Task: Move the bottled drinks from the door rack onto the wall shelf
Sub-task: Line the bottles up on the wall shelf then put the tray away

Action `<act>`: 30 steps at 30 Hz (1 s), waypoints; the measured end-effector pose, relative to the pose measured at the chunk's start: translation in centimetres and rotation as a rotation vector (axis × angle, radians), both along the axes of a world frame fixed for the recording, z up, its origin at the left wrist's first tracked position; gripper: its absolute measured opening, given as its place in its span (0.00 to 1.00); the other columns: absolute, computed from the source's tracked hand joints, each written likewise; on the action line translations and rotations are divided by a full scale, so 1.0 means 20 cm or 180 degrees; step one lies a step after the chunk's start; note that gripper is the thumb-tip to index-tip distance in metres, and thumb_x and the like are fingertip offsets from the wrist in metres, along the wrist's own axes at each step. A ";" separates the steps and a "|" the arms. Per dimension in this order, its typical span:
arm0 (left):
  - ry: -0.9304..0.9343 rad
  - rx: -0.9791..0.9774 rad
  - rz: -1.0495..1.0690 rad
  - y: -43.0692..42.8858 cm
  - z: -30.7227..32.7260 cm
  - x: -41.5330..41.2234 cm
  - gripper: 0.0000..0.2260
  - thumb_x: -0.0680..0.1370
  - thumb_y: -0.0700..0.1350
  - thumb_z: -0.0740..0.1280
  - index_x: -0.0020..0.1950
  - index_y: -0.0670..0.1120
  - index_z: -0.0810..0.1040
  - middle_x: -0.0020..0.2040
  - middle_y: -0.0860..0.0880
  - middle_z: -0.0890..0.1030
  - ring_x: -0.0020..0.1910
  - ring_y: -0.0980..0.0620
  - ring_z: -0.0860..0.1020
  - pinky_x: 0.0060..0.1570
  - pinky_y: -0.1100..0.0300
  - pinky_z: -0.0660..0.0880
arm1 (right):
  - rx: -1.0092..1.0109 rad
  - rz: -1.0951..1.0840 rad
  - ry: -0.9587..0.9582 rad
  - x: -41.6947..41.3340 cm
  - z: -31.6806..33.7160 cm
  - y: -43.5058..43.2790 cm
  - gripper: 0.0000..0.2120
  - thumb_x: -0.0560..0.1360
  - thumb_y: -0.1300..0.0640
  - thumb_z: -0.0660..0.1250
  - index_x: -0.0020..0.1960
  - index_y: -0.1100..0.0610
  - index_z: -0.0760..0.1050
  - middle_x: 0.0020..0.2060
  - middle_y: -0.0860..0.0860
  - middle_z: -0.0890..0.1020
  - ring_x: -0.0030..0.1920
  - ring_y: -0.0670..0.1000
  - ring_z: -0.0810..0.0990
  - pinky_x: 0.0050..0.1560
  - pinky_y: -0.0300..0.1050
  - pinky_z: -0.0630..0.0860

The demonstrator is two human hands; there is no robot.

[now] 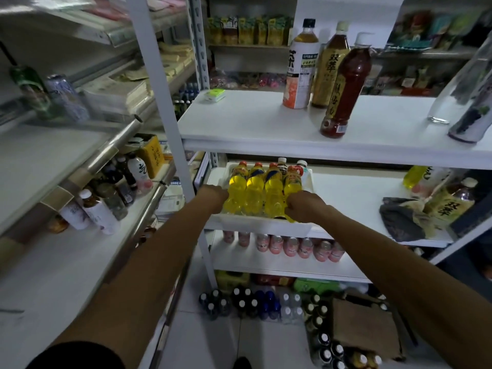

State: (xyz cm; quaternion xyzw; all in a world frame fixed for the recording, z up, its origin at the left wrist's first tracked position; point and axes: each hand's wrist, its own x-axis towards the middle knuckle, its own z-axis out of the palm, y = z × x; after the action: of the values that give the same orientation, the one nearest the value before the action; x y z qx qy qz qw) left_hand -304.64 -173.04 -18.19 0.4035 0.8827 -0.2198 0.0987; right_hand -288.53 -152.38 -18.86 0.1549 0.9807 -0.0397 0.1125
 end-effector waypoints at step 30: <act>-0.2262 0.2494 0.1421 0.34 -0.43 -0.45 0.30 0.71 0.61 0.63 0.71 0.52 0.69 0.68 0.46 0.74 0.65 0.42 0.74 0.63 0.49 0.72 | -0.1697 -0.1443 0.0316 -0.87 -0.32 -0.12 0.31 0.80 0.54 0.63 0.74 0.69 0.56 0.66 0.63 0.72 0.66 0.64 0.73 0.58 0.52 0.71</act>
State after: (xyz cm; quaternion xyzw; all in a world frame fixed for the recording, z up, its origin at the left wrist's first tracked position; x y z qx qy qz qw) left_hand -313.61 -166.17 -26.74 0.2629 0.8747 0.2990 0.2764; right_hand -305.88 -154.71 -25.21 0.3317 0.8808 -0.3257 0.0895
